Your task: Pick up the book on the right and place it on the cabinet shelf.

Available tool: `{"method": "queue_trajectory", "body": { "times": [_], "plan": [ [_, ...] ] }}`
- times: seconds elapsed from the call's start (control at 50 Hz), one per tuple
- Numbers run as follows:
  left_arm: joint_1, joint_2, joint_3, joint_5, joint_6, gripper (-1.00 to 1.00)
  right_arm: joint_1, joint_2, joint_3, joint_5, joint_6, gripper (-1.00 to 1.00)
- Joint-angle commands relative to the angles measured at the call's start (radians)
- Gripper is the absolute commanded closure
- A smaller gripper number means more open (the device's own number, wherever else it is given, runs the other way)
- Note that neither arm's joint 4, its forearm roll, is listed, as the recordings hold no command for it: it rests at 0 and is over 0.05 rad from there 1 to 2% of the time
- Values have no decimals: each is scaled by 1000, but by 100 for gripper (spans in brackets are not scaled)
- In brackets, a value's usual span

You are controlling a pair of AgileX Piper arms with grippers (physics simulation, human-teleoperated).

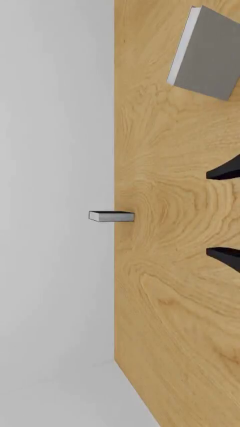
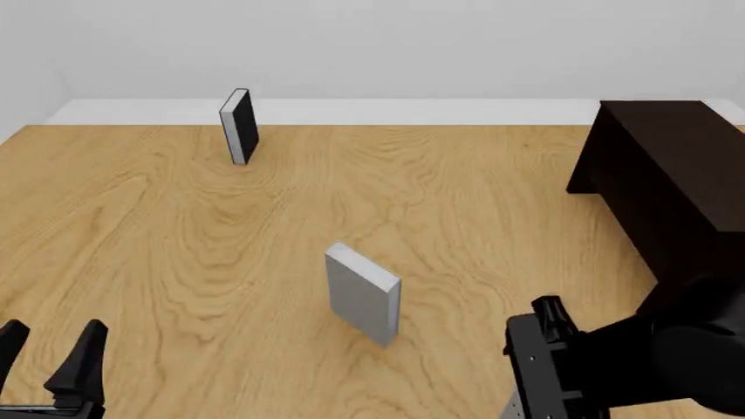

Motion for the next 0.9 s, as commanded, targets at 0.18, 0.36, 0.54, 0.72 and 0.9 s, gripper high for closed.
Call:
{"method": "queue_trajectory", "body": {
  "times": [0.18, 0.36, 0.54, 0.72, 0.9],
  "plan": [
    [0, 0, 0, 0, 0, -100, 26, 29, 12, 14, 62, -100],
    [0, 0, 0, 0, 0, -100, 49, 35, 3, 46, 106, 100],
    [0, 0, 0, 0, 0, -100, 50, 30, 0, 75, 120, 100],
    [0, 0, 0, 0, 0, -100, 38, 6, -13, 121, 110, 100],
    [0, 0, 0, 0, 0, -100, -42, -73, -50, 232, 55, 100]
  ]
}}
